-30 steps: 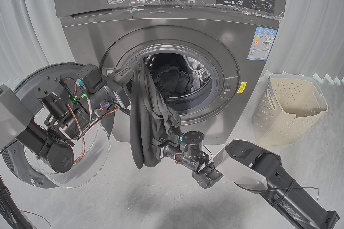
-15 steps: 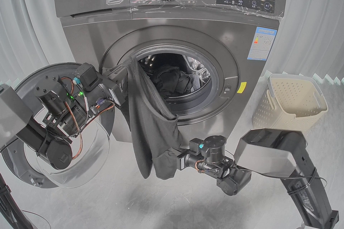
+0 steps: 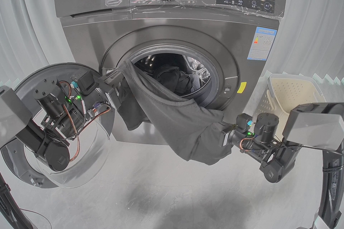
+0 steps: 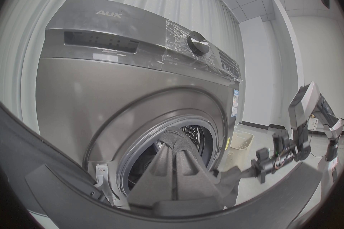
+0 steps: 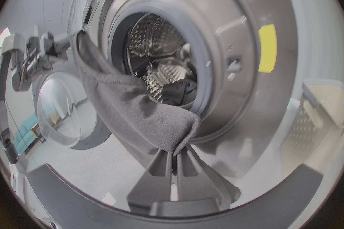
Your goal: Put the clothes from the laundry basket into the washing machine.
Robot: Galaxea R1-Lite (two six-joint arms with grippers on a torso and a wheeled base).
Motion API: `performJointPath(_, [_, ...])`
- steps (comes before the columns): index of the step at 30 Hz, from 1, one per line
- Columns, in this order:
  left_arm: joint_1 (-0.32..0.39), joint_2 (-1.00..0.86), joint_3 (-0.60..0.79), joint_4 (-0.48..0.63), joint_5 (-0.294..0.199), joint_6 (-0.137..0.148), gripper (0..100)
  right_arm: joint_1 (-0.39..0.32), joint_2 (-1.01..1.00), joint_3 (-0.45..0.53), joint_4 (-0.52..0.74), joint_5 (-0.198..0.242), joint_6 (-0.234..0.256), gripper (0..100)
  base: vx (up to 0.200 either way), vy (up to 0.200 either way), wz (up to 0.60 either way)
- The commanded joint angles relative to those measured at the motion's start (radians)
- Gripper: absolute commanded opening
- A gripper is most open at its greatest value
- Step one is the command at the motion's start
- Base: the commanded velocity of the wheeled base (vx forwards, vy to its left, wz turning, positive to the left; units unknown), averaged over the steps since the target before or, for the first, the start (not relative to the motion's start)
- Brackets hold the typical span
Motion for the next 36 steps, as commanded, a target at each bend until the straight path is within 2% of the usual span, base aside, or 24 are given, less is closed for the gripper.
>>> performJointPath(1, [0.001,0.001,0.038,-0.001,-0.002,0.002,0,-0.045,-0.162,0.069,-0.021,0.008,0.004,0,0.000,0.000,0.00])
performJointPath(5, [0.001,-0.014,0.086,-0.001,-0.006,0.005,0,-0.024,-0.229,0.130,-0.021,0.011,0.013,0,0.000,0.000,0.00])
performJointPath(10, [0.001,-0.042,0.098,-0.001,-0.006,0.002,0,0.039,-0.263,0.193,-0.022,0.025,0.045,0,0.000,0.000,0.00])
performJointPath(19, [-0.002,-0.051,0.089,-0.001,-0.005,0.000,0,0.018,-0.189,0.144,-0.024,0.011,0.030,0,0.000,0.000,0.00])
performJointPath(20, [-0.005,-0.051,0.089,-0.001,-0.003,0.000,0,0.016,-0.186,0.136,-0.024,0.011,0.030,100,0.000,0.000,0.00])
performJointPath(22, [-0.006,-0.051,0.089,-0.001,-0.003,0.000,0,0.010,-0.168,0.113,-0.022,0.003,0.030,100,0.000,0.000,0.00])
performJointPath(25, [-0.009,-0.053,0.087,-0.001,-0.003,0.000,0,-0.004,-0.122,0.058,-0.022,-0.037,0.028,100,0.000,0.000,0.00])
performJointPath(27, [-0.009,-0.053,0.087,-0.001,-0.003,0.000,0,-0.005,-0.097,0.026,-0.022,-0.048,0.028,100,0.000,0.000,0.00])
performJointPath(32, [-0.011,-0.051,0.086,-0.001,-0.003,0.000,0,-0.011,-0.059,-0.003,-0.021,-0.041,0.027,100,0.000,0.000,0.00])
performJointPath(36, [-0.017,-0.051,0.083,-0.001,-0.003,0.000,0,0.001,-0.027,0.001,-0.019,0.000,0.028,100,0.000,0.000,0.00])
